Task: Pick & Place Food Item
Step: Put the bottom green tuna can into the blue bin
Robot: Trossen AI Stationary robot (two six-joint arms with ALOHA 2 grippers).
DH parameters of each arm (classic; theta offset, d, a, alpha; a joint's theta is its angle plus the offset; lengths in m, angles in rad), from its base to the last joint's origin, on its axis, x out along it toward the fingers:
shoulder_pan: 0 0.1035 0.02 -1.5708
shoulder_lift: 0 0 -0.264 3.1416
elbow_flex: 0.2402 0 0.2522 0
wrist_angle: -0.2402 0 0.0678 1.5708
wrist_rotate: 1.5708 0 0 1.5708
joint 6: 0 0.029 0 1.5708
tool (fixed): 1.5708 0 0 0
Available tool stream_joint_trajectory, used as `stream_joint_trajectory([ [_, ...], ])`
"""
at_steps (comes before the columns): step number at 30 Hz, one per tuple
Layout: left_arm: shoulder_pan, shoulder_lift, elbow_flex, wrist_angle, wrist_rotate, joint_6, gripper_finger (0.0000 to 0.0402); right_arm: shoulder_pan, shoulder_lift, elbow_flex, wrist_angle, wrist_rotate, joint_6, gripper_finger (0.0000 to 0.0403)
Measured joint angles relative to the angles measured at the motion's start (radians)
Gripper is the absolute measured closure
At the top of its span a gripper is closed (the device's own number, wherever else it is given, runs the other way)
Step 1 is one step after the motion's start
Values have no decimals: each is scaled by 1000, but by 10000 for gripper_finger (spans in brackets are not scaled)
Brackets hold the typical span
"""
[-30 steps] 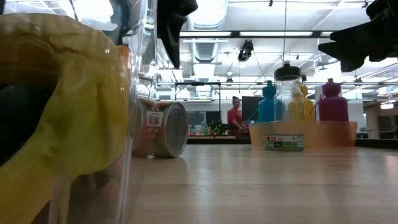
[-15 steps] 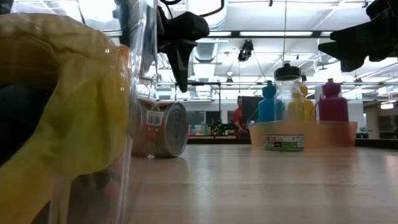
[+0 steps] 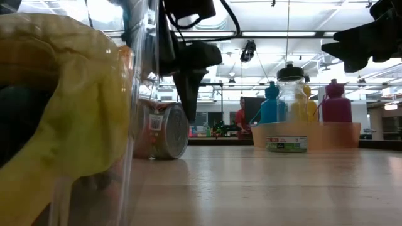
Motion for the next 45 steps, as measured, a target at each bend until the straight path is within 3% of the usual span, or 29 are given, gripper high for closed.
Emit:
stream_joint_trajectory([
  [11,6,22,-1,1,28,0,63,0,1,0,0,0,0,186],
  [28,6,22,-1,-1,31,3,260,0,0,0,0,0,0,186],
  [45,6,10,24,-20,31,23,262,0,0,0,0,0,0,186],
])
